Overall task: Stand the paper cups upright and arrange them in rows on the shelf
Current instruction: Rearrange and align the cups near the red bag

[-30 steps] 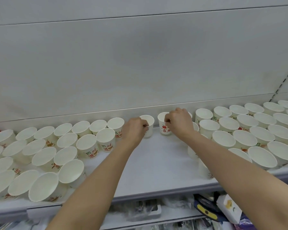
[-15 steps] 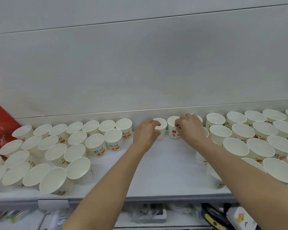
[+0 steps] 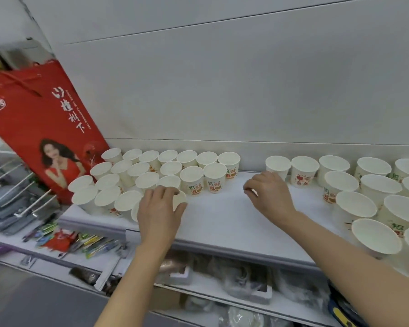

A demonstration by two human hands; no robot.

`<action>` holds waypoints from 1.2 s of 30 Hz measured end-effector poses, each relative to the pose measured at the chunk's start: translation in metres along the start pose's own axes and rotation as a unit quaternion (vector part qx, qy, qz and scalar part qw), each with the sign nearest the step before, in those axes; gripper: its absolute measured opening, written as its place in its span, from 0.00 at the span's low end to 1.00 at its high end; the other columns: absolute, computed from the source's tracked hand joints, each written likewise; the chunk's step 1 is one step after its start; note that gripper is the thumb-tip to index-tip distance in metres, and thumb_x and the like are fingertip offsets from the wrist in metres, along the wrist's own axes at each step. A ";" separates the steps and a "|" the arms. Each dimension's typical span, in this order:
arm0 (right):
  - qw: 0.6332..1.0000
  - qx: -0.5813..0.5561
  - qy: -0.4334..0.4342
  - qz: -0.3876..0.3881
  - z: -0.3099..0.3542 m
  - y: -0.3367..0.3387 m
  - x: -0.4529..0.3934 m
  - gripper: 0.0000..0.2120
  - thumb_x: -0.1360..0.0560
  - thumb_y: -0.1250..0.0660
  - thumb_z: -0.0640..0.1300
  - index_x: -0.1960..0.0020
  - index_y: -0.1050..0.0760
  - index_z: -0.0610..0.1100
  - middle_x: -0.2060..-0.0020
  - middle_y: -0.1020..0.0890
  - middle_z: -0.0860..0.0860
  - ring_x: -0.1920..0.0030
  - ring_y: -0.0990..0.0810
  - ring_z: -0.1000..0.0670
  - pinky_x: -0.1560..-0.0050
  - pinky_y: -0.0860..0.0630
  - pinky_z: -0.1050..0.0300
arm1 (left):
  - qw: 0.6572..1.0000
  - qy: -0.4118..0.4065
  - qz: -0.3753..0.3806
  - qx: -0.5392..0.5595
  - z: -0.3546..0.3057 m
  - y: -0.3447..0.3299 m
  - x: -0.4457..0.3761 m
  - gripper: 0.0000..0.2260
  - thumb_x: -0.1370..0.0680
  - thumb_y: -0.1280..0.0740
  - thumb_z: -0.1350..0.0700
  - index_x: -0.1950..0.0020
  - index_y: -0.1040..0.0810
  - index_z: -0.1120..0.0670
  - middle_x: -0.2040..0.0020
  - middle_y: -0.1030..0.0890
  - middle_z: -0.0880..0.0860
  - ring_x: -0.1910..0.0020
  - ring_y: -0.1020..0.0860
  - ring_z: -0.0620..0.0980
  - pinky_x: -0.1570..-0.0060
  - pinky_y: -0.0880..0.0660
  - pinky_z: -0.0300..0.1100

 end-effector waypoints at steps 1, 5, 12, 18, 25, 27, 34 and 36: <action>1.000 -0.007 -0.005 0.008 0.007 -0.006 -0.002 0.07 0.36 0.24 0.39 0.64 0.20 0.46 0.68 0.20 0.51 0.63 0.23 0.44 0.59 0.28 0.53 | 0.999 -0.003 0.030 -0.021 0.007 -0.001 -0.004 0.14 0.33 0.22 0.50 0.52 0.18 0.53 0.55 0.19 0.53 0.55 0.25 0.57 0.58 0.27 0.49; 0.997 -0.042 -0.043 0.040 0.028 -0.028 -0.025 0.11 0.37 0.22 0.40 0.57 0.19 0.44 0.62 0.18 0.49 0.59 0.22 0.43 0.59 0.25 0.52 | 0.992 -0.042 0.112 -0.026 0.007 -0.009 -0.021 0.07 0.28 0.26 0.46 0.56 0.17 0.48 0.55 0.19 0.48 0.52 0.26 0.52 0.56 0.31 0.44; 0.996 0.004 -0.071 0.047 0.057 -0.061 -0.061 0.12 0.38 0.22 0.42 0.56 0.19 0.43 0.62 0.19 0.48 0.57 0.24 0.41 0.60 0.27 0.52 | 0.985 -0.119 0.121 -0.038 0.012 -0.017 -0.009 0.14 0.40 0.20 0.46 0.63 0.19 0.51 0.64 0.19 0.49 0.62 0.23 0.54 0.66 0.27 0.45; 0.994 0.041 -0.090 0.037 0.056 -0.061 -0.055 0.08 0.40 0.22 0.41 0.67 0.22 0.44 0.70 0.21 0.50 0.63 0.26 0.43 0.63 0.30 0.54 | 0.984 -0.164 0.068 0.021 0.005 -0.018 -0.008 0.06 0.32 0.26 0.55 0.66 0.21 0.53 0.66 0.22 0.50 0.63 0.27 0.55 0.65 0.30 0.48; 0.983 0.064 -0.165 -0.040 0.008 0.007 -0.009 0.08 0.37 0.23 0.41 0.67 0.23 0.44 0.70 0.22 0.51 0.64 0.28 0.44 0.62 0.31 0.54 | 0.958 -0.237 0.075 0.140 -0.057 -0.024 -0.021 0.01 0.26 0.30 0.56 0.57 0.19 0.52 0.57 0.20 0.47 0.56 0.27 0.53 0.60 0.28 0.48; 0.976 0.091 -0.191 -0.045 -0.015 0.028 0.011 0.08 0.37 0.23 0.41 0.67 0.22 0.45 0.70 0.22 0.50 0.63 0.27 0.44 0.62 0.32 0.54 | 0.947 -0.262 0.088 0.167 -0.087 -0.033 -0.026 0.03 0.25 0.30 0.54 0.53 0.17 0.50 0.55 0.19 0.46 0.54 0.28 0.52 0.57 0.29 0.47; 0.962 0.165 -0.216 0.014 -0.073 0.073 0.045 0.07 0.38 0.22 0.41 0.67 0.21 0.45 0.70 0.20 0.50 0.64 0.26 0.42 0.62 0.34 0.53 | 0.919 -0.319 0.179 0.149 -0.191 -0.071 -0.047 0.08 0.22 0.35 0.53 0.49 0.17 0.50 0.53 0.18 0.48 0.51 0.30 0.53 0.55 0.33 0.44; 0.964 0.165 -0.208 0.023 -0.082 0.074 0.048 0.07 0.38 0.23 0.41 0.66 0.21 0.45 0.69 0.20 0.50 0.63 0.26 0.42 0.60 0.38 0.54 | 0.916 -0.320 0.201 0.132 -0.205 -0.078 -0.050 0.07 0.22 0.34 0.52 0.49 0.17 0.51 0.53 0.19 0.49 0.50 0.30 0.53 0.57 0.32 0.45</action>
Point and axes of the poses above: each hand's wrist, its own x-axis away from the middle knuckle, its own y-axis out of the back of the hand, z = x × y, the point moved 7 cm from there along -x, towards the middle knuckle
